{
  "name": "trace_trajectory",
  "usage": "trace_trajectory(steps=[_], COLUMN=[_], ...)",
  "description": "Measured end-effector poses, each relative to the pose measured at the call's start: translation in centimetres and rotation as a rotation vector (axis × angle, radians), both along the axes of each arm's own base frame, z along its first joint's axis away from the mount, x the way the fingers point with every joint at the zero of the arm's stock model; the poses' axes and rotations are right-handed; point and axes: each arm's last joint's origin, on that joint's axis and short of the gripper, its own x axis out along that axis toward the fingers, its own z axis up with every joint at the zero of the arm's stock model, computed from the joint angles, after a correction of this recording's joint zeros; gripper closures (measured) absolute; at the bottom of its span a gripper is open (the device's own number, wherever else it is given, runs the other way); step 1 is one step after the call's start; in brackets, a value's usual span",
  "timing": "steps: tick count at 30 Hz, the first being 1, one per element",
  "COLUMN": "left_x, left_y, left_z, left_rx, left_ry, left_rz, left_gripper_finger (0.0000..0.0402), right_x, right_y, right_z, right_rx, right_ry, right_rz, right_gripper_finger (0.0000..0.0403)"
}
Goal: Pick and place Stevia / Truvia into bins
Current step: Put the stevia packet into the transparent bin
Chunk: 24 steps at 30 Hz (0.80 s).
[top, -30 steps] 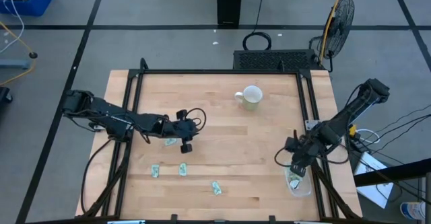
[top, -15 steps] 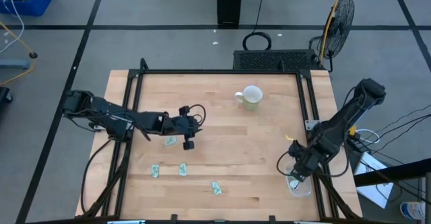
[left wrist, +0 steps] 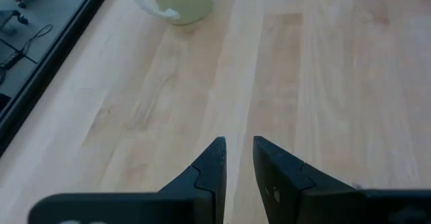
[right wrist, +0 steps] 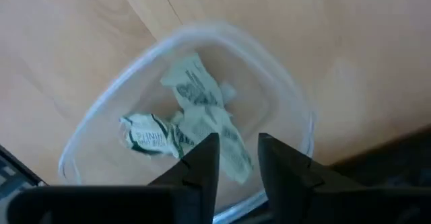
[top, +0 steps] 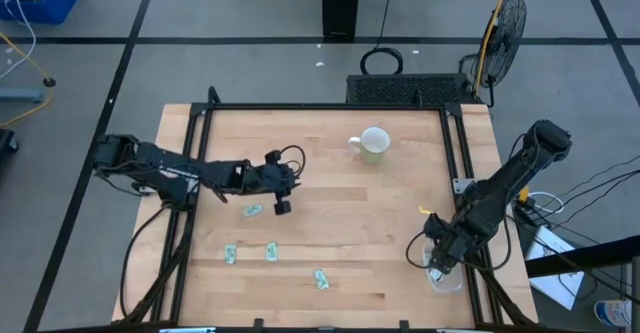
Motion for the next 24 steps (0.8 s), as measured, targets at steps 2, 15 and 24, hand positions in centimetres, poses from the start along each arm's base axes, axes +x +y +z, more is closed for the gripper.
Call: trace_trajectory(steps=[2, 15, 24], left_x=[0.0, 0.4, 0.4], left_y=[0.3, 1.7, 1.7], left_z=[0.1, 0.6, 0.6], left_rx=[0.001, 0.023, -0.031], left_ry=[-0.006, -0.067, -0.09], left_rz=[0.01, 0.043, 0.088], left_gripper_finger=[0.0321, 0.0321, 0.0321], right_x=[-0.1, 1.3, 5.3], right_y=[-0.4, -1.8, -2.3], right_z=[0.2, 3.0, 3.3], right_rx=[-0.039, -0.04, -0.26], right_ry=[-0.038, -0.466, -0.759], right_rz=[0.042, 0.038, 0.194], right_gripper_finger=[0.0302, 0.0308, 0.029])
